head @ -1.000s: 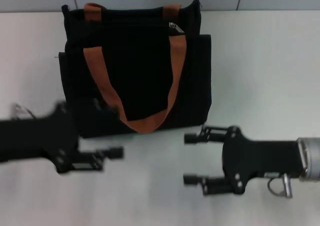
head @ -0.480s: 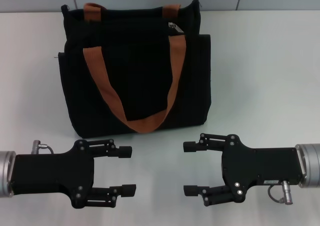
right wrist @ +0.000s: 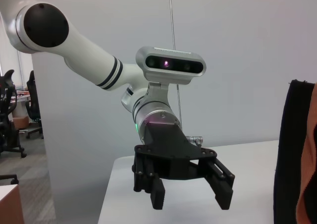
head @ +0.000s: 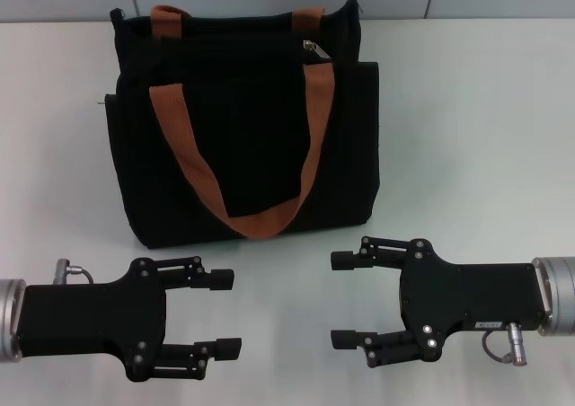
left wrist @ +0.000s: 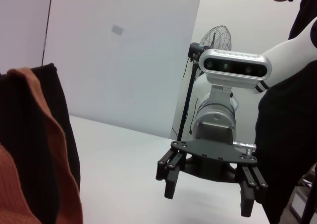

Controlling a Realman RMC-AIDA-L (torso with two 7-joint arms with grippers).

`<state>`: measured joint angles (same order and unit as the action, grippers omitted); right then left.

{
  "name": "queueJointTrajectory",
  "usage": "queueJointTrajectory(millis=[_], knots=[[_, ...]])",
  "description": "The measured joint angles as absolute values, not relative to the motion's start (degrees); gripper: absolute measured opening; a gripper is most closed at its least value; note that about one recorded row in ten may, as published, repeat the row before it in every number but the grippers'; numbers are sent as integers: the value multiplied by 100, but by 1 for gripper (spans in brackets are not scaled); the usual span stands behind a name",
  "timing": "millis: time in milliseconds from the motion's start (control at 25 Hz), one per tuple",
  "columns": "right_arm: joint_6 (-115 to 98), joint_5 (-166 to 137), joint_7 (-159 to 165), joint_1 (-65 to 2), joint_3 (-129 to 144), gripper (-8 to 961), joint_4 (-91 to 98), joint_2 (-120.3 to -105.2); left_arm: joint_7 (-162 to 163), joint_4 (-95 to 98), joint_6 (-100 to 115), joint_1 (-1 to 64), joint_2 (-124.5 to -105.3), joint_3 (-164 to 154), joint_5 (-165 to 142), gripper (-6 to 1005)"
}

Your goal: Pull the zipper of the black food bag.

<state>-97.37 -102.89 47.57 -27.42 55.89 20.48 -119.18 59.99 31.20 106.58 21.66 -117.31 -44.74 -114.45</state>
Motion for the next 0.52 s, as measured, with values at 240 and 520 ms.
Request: queueJointTrajectory(millis=[240, 520], knots=[[-9696, -10285, 4723, -2742, 5590, 814, 2048, -11918, 5961, 3120, 10658, 2162, -11736, -4466, -11450, 753], [-9672, -10283, 4708, -2742, 5590, 814, 2048, -11918, 5959, 3120, 10659, 2162, -11740, -4454, -11453, 753]])
